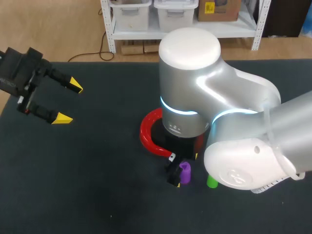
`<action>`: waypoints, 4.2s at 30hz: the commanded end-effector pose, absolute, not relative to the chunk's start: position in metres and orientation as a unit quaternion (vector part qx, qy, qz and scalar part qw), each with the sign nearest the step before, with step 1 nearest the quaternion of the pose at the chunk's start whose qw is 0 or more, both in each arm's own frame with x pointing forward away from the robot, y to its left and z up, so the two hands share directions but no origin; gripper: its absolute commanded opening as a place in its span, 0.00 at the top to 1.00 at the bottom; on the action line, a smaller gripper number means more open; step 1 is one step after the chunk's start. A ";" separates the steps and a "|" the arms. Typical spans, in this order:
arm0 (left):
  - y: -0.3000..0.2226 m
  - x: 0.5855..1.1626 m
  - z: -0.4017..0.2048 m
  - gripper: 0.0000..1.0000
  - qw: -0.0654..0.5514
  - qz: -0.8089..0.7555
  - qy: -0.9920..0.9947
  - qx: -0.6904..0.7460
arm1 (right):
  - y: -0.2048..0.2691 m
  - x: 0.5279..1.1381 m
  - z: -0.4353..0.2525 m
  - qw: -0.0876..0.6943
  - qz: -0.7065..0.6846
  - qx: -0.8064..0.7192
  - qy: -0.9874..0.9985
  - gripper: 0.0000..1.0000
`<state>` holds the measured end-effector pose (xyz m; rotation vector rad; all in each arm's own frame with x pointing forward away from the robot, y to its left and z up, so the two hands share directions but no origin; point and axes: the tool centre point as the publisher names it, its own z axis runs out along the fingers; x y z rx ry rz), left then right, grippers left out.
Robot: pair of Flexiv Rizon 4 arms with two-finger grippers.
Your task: Pick up and stack the cylinders on the red base in this order: pink,purple,orange,green
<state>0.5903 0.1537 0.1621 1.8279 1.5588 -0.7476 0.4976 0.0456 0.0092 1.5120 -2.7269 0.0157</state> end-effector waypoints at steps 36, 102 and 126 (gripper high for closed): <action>0.154 0.590 0.161 0.00 0.310 -0.282 0.588 0.691 | 0.035 0.509 0.065 -0.032 0.003 0.472 -0.881 1.00; 0.154 0.590 0.161 0.00 0.310 -0.282 0.588 0.691 | 0.068 0.637 0.182 -0.057 0.012 0.566 -0.823 1.00; 0.154 0.590 0.161 0.00 0.310 -0.282 0.588 0.691 | 0.072 0.645 0.170 -0.046 0.010 0.564 -0.824 1.00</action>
